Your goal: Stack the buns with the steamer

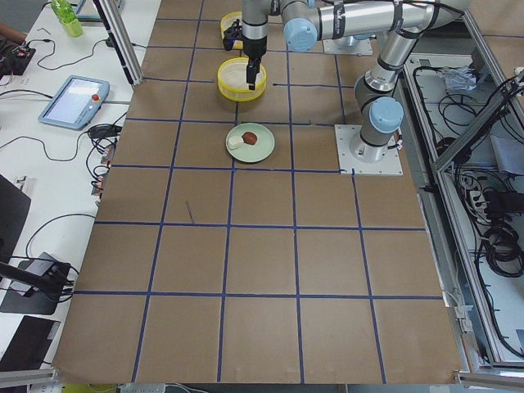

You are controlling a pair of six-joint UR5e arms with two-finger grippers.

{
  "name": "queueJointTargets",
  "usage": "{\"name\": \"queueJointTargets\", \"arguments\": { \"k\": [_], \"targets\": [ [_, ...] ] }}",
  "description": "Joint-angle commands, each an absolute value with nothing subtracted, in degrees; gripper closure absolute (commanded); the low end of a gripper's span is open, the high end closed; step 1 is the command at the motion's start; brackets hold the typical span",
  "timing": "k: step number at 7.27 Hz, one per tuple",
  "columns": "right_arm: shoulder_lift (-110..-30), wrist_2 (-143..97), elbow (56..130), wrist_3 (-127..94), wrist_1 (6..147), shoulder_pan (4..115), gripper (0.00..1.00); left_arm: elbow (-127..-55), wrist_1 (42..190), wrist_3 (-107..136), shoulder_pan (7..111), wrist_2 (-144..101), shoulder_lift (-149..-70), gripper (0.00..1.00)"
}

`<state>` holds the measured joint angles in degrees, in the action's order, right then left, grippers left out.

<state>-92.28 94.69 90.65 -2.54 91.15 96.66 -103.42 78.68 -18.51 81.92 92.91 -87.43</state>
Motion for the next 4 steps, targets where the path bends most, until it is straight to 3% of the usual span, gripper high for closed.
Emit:
{"name": "queueJointTargets", "arguments": {
  "k": [1, 4],
  "targets": [
    [-92.37, 94.48, 92.63, -1.58, 91.40, 96.68, 0.00, -107.57, 66.68, -21.18, 79.54, 93.08, -95.75, 0.00],
    [-89.67, 94.57, 93.95, -0.80, 92.46, 94.06, 0.00, -107.58, 54.16, -21.18, 79.54, 93.08, -108.35, 0.00]
  ]
}}
